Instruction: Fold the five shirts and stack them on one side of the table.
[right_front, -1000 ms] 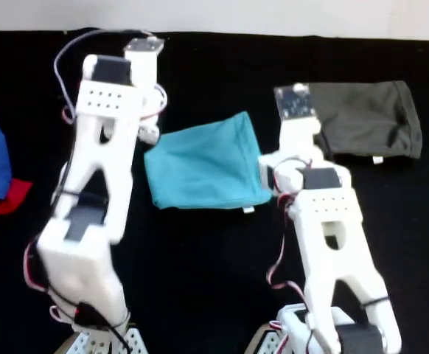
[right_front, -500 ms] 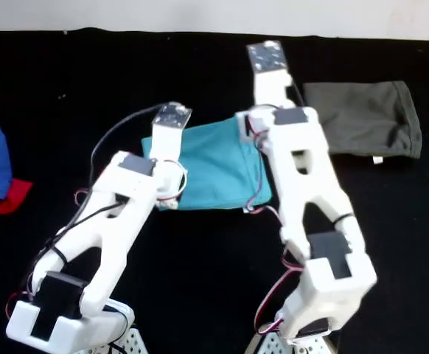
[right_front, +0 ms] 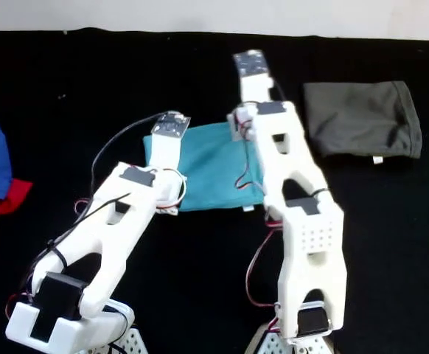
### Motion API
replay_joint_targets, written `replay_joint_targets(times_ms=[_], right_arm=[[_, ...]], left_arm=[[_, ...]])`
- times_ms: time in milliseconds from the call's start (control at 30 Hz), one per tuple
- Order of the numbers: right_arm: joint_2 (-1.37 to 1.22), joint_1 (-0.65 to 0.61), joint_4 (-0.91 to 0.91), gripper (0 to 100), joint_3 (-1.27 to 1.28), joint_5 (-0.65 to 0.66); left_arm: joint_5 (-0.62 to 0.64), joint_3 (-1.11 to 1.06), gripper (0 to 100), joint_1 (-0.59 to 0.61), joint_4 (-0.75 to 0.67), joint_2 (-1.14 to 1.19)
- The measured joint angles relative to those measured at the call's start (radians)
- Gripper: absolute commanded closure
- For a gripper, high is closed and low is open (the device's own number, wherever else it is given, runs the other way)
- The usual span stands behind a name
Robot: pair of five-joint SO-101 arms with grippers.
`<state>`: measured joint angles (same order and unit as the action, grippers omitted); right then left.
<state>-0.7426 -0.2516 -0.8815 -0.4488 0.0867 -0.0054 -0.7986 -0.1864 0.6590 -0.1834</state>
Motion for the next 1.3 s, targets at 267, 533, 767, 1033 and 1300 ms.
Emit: replay_joint_targets(times_ms=[267,533,767,1033,1300], right_arm=[[-0.046,0.029,-0.239,99.1,-0.267,0.0],[-0.044,0.041,-0.508,98.9,-0.572,0.0],[-0.044,0.054,-0.658,98.8,-0.7,0.0],[-0.044,0.054,-0.856,76.0,-0.755,0.02],[-0.044,-0.048,-0.87,69.3,-0.635,0.023]], left_arm=[[0.002,-0.031,99,-0.002,-0.044,-0.012],[0.002,0.127,99,-0.002,0.172,-0.058],[-0.046,0.204,99,0.095,0.41,-0.302],[-0.12,0.112,90,0.408,0.482,-0.373],[-0.123,-0.181,85,0.614,0.365,-0.376]])
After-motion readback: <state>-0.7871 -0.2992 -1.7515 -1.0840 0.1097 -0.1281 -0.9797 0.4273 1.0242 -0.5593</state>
